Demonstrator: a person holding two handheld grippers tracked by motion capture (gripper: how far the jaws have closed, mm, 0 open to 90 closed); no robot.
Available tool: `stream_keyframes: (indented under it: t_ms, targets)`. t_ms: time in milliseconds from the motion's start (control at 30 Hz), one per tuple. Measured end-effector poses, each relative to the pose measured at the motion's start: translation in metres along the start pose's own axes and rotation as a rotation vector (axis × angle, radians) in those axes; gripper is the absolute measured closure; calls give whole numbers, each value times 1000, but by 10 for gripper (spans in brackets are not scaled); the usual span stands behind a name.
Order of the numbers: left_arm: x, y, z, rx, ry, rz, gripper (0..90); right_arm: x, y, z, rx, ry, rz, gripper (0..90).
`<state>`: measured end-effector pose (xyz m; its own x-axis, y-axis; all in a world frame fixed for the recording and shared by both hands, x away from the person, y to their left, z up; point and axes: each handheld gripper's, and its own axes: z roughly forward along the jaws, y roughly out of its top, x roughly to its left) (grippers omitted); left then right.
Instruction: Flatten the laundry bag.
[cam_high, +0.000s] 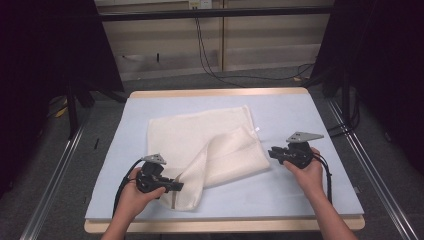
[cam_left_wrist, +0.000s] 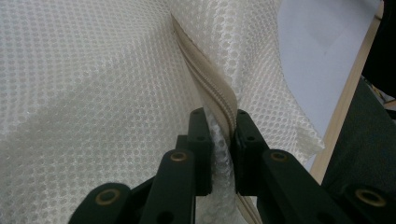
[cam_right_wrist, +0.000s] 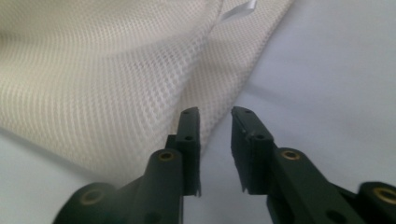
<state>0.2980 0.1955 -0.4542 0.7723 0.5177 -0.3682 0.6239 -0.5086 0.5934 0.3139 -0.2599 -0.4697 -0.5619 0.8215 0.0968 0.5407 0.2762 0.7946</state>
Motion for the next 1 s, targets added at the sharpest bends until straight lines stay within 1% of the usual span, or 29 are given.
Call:
stream_keyframes:
  t_ms: [33,67,100,167,200,233,267,300,333,367,400,433,467,500,533,567,600,633,667,733,800,867,900,933,1000]
  targets:
    - [0,0,0,1,0,0,802,1,2,4,1,14,20,685]
    - [0,0,0,3,-2,1,801,2,3,8,9,44,35,666]
    - [0,-1,0,-4,-4,0,796,8,3,14,61,33,-7,630]
    - [0,-1,0,-4,0,-1,790,10,2,16,69,30,-16,615]
    - [0,-2,0,-6,-1,-8,778,13,1,19,98,34,-25,612]
    - [0,-2,0,-3,4,-14,746,17,-1,23,124,29,-47,629]
    - [1,-3,1,1,-5,-18,746,17,-1,23,124,29,-47,629]
    - [0,-3,2,23,0,-18,737,17,-1,24,131,28,-37,666]
    - [-1,-4,2,27,0,-15,737,17,-1,24,131,28,-37,666]
    - [-1,-3,2,29,3,-10,732,17,0,24,144,33,-18,731]
    - [-2,-3,1,28,4,-13,718,17,0,25,144,28,-50,814]
    - [-1,-3,0,28,0,-14,698,17,1,25,150,37,-51,837]
    - [-1,-3,-2,23,6,-20,660,17,1,25,153,33,-52,851]
    - [0,-3,-3,23,20,-20,604,18,1,26,144,32,-68,861]
    - [1,-4,-5,9,22,-26,604,18,1,26,144,32,-68,861]
    - [3,-4,-7,0,35,-37,564,20,0,26,143,25,-77,862]
    - [3,-4,-9,5,50,-36,521,21,1,25,150,24,-75,863]
    - [5,-3,-13,-5,55,-43,498,21,0,25,150,15,-74,864]
    - [6,-3,-16,-15,52,-50,458,21,1,25,147,18,-81,864]
    - [8,-3,-21,-26,80,-49,400,22,0,25,148,14,-85,864]
    - [11,-5,-27,-43,76,-68,347,22,0,25,143,9,-94,865]
    - [16,-8,-34,-63,75,-91,313,22,0,25,141,14,-92,865]
    - [18,-10,-39,-85,86,-102,289,22,0,25,139,14,-95,865]
    - [18,-10,-39,-85,86,-102,282,22,0,25,139,14,-95,865]
    - [20,-10,-46,-102,88,-114,276,22,-1,25,140,13,-88,866]
